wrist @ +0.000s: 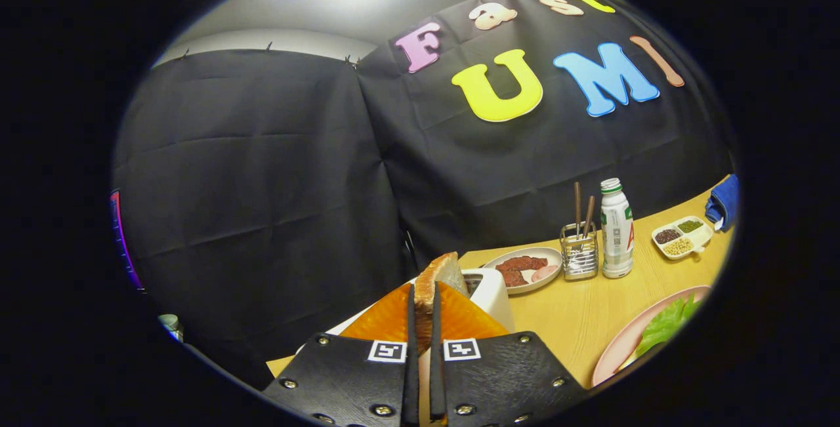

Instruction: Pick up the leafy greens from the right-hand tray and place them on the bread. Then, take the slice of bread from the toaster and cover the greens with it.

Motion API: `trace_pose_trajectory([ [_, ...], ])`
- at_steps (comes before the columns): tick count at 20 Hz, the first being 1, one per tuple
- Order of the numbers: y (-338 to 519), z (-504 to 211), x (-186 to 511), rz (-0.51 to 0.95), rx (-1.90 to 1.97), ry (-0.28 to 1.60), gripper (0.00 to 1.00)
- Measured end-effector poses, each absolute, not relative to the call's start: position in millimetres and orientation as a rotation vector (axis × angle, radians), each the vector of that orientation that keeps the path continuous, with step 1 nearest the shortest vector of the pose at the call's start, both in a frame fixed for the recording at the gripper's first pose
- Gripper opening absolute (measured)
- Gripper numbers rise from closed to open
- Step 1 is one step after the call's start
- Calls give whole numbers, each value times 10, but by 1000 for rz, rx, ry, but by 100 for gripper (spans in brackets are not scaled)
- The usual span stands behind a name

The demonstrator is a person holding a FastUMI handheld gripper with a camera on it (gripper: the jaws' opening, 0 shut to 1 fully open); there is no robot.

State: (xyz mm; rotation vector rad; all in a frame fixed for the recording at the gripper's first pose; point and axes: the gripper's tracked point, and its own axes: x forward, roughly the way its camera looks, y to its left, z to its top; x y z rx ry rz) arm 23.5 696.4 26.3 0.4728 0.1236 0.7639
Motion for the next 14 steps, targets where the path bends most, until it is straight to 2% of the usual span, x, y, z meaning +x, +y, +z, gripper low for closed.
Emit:
trace_pose_trajectory([
  [8,6468,796,252,751,547,4,6],
  [14,5882,887,356,666,514,-53,6],
])
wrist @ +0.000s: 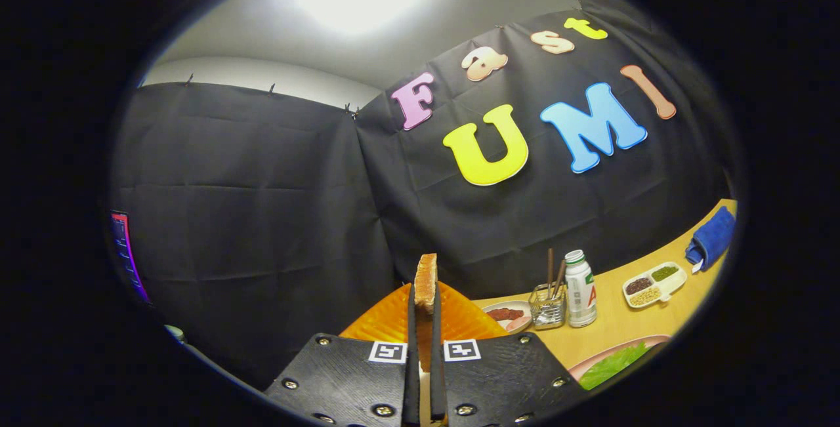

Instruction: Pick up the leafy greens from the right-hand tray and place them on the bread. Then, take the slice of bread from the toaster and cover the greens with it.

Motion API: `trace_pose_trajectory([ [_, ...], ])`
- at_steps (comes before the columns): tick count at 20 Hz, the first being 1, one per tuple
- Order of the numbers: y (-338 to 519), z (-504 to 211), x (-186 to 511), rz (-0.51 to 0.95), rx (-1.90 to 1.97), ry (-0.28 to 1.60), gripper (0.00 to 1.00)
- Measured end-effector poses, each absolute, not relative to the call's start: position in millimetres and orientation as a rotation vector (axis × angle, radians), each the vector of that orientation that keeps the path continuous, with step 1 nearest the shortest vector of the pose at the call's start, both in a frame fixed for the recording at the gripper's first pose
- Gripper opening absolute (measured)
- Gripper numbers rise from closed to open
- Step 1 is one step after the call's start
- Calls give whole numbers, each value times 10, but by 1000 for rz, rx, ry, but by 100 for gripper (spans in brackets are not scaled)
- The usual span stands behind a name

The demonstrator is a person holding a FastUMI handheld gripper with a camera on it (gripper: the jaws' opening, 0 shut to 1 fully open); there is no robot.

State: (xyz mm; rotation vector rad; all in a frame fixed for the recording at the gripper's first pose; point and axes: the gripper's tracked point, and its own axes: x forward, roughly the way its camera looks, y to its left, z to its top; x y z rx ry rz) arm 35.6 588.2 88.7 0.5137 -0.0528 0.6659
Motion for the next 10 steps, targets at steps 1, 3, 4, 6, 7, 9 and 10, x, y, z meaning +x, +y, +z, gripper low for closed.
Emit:
trace_pose_trajectory([
  [1,5773,872,384,647,503,-57,6],
  [3,5555,789,436,609,475,-55,6],
  [4,5436,732,467,587,456,-50,6],
  [6,5191,579,523,538,402,-36,6],
  [7,5066,480,543,511,373,-26,6],
  [9,4859,263,550,467,328,2,6],
  [10,4786,141,556,451,312,21,6],
])
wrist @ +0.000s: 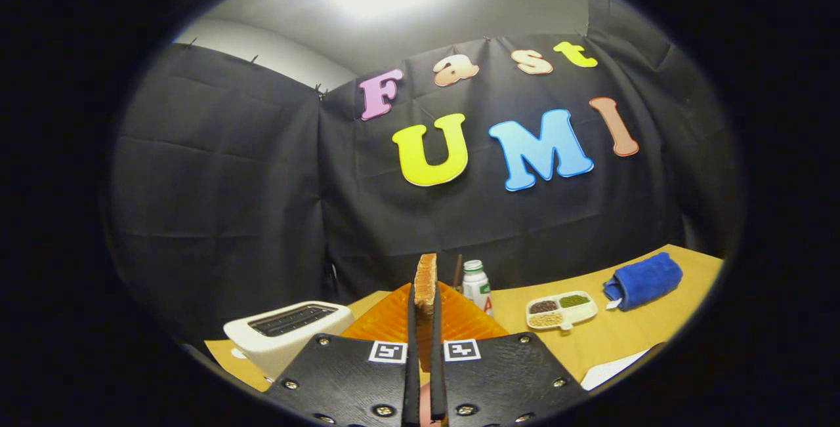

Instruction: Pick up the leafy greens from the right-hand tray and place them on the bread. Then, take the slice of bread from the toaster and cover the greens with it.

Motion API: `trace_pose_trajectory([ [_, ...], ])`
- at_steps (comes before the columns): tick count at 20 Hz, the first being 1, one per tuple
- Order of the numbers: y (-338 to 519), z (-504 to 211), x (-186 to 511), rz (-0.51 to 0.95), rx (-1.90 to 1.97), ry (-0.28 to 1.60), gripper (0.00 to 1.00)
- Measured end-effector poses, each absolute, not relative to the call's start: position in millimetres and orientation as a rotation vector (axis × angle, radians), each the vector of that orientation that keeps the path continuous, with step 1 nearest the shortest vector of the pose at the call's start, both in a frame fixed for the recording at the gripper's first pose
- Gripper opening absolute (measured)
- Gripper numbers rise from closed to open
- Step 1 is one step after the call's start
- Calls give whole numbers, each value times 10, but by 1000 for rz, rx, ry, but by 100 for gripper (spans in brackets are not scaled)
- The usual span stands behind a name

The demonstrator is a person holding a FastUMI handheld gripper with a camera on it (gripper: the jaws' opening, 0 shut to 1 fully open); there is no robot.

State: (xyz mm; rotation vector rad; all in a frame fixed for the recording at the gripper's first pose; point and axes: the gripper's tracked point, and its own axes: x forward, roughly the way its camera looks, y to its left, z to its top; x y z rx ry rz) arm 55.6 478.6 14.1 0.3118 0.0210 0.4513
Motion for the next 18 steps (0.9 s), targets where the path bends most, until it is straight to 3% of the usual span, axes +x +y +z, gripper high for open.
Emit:
trace_pose_trajectory([
  [11,3912,-711,513,262,135,136,6],
  [18,4131,-968,397,316,123,189,6],
])
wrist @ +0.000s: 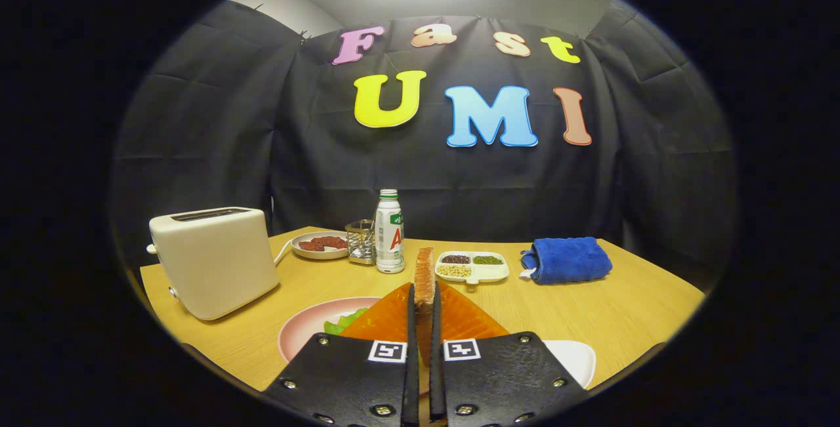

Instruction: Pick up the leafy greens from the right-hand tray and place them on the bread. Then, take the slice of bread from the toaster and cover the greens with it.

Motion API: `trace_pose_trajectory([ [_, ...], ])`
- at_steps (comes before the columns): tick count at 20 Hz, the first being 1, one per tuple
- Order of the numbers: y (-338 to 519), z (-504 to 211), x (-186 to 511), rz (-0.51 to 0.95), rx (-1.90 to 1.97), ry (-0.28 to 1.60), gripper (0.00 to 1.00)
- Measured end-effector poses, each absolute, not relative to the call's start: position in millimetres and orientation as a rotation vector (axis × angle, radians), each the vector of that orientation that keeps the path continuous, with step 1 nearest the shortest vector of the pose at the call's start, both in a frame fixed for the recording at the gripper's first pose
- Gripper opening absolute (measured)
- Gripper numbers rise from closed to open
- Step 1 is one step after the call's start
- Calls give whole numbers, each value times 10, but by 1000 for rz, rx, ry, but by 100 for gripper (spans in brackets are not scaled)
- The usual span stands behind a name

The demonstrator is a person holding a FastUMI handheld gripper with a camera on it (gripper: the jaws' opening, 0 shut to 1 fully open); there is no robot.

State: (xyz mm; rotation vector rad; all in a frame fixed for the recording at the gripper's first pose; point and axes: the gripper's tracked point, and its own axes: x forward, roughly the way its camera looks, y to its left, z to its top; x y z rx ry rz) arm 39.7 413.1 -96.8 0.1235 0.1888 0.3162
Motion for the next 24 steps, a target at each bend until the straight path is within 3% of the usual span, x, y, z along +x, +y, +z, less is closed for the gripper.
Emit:
trace_pose_trajectory([
  [10,4827,-1361,215,524,298,405,7],
  [17,4959,-1525,148,573,308,524,7],
  [24,4998,-1543,121,550,146,513,7],
])
